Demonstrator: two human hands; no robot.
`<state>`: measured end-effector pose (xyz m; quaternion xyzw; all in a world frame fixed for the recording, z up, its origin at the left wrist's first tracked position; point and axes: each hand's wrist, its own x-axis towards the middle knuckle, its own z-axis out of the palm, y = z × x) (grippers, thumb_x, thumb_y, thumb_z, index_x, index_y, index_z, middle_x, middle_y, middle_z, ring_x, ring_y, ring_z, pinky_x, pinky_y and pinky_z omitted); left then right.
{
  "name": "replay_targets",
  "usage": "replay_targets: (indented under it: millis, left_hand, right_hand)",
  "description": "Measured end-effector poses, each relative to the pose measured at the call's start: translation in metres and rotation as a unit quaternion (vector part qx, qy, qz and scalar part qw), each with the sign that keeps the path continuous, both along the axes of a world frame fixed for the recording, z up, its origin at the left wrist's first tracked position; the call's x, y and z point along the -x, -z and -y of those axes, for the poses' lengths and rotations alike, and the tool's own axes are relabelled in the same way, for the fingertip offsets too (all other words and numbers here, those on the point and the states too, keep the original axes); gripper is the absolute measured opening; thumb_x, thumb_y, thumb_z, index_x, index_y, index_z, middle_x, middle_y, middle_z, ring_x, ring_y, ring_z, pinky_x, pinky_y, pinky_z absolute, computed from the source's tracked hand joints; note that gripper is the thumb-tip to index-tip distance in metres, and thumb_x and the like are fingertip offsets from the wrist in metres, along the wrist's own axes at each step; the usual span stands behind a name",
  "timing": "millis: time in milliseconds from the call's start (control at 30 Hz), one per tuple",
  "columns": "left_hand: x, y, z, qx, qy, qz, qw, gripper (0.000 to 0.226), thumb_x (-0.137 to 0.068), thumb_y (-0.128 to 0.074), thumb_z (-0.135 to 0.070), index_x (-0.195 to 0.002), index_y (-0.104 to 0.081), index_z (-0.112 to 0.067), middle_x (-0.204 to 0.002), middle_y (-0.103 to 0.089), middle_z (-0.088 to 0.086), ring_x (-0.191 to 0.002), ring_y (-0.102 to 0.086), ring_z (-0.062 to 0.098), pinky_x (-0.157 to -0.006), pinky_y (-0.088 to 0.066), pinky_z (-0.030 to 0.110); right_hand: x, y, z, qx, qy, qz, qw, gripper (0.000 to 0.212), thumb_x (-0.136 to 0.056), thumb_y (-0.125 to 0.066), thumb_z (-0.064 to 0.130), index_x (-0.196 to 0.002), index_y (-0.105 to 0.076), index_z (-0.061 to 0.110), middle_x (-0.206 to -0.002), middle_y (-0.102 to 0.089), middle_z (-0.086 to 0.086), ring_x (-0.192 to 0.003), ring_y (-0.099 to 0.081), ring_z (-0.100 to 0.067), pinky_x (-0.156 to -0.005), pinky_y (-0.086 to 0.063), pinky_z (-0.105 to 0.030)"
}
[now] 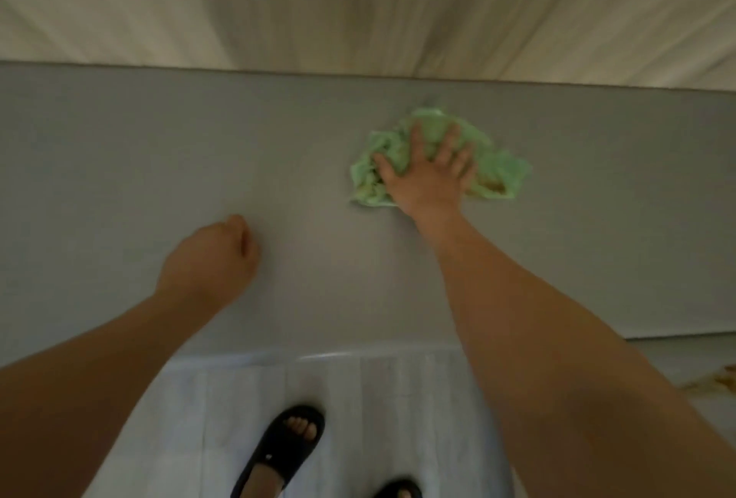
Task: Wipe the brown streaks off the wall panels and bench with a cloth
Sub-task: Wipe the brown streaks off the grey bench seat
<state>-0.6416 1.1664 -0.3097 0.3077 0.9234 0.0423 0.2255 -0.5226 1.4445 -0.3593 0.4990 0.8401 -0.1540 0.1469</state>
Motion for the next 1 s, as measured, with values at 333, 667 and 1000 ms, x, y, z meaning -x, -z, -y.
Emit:
replay_targets:
  millis: [333, 667, 1000]
  left_hand:
    - [-0.051, -0.055, 0.031, -0.028, -0.118, 0.084, 0.989, 0.020, -0.098, -0.050, -0.029, -0.092, -0.062, -0.015, -0.079, -0.066, 0.008, -0.073, -0.063, 0.031, -0.071, -0.056, 0.039]
    - [-0.143, -0.101, 0.122, -0.060, -0.156, 0.145, 0.975, 0.024, -0.100, -0.046, -0.021, -0.078, -0.053, -0.015, -0.076, -0.060, 0.004, -0.066, -0.056, 0.019, -0.057, -0.041, 0.029]
    - [-0.229, -0.259, 0.269, -0.081, -0.250, 0.127, 0.956, 0.023, -0.105, -0.043, -0.023, -0.089, -0.057, -0.015, -0.088, -0.055, -0.004, -0.093, -0.056, 0.024, -0.080, -0.038, 0.030]
  right_hand:
    - [-0.140, 0.002, 0.096, -0.061, -0.277, -0.068, 0.957, 0.077, -0.088, -0.037, 0.087, -0.157, -0.031, 0.053, -0.173, -0.016, -0.005, -0.155, -0.023, -0.038, -0.125, -0.018, -0.053]
    - [-0.170, -0.037, 0.161, 0.022, 0.052, 0.067, 0.996, 0.068, -0.108, -0.041, 0.031, -0.164, -0.011, 0.006, -0.168, -0.010, -0.030, -0.155, -0.009, -0.047, -0.125, -0.004, -0.051]
    - [-0.181, -0.243, 0.321, 0.369, -0.117, -0.097, 0.917, 0.020, -0.101, -0.062, 0.024, -0.108, -0.076, 0.012, -0.102, -0.077, -0.009, -0.099, -0.074, -0.024, -0.079, -0.052, -0.023]
